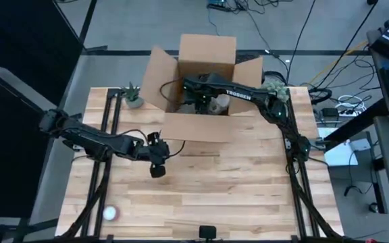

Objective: Wrap mug
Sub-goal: Put the orange wrapped cup into the box

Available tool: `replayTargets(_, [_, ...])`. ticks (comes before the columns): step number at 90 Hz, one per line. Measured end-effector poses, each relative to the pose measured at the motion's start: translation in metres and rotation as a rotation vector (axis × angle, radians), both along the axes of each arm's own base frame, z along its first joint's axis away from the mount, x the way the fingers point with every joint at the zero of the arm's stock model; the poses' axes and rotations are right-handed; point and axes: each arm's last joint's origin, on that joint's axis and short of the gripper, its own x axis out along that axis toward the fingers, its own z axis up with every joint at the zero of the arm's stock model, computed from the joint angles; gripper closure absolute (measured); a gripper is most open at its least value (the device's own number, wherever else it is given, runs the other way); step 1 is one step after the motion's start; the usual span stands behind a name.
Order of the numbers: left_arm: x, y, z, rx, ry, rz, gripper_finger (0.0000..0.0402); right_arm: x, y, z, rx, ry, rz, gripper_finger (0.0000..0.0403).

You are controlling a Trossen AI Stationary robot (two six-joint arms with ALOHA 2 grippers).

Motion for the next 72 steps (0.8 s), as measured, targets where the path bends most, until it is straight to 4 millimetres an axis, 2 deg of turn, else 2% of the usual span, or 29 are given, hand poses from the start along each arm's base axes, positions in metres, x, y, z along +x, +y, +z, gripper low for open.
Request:
replayTargets(9, [0.0,0.0,0.0,0.0,0.0,0.0,0.0282,-0.001,0.005,0.005,-0.004,-0.003,0.015,0.0395])
replayTargets(22, [0.0,0.0,0.0,0.002,0.002,-0.003,0.0282,-0.006,0.015,0.029,-0.021,-0.036,0.038,0.0402])
replayTargets(29, [0.0,0.0,0.0,0.003,0.003,-0.003,0.0282,-0.016,0.02,0.049,-0.034,-0.05,0.026,0.0403])
replayTargets(42, [0.0,0.0,0.0,0.011,0.005,-0.015,0.0282,-0.039,0.028,0.102,-0.089,-0.164,-0.005,0.0403])
replayTargets(57, [0.0,0.0,0.0,0.011,0.006,-0.015,0.0282,-0.062,0.037,0.146,-0.148,-0.287,-0.043,0.0403])
replayTargets(66, [0.0,0.0,0.0,0.011,0.005,-0.015,0.0282,-0.075,0.039,0.164,-0.174,-0.338,-0.082,0.0403])
replayTargets(72, [0.0,0.0,0.0,0.011,0.005,-0.015,0.0282,-0.077,0.039,0.167,-0.182,-0.347,-0.094,0.0403])
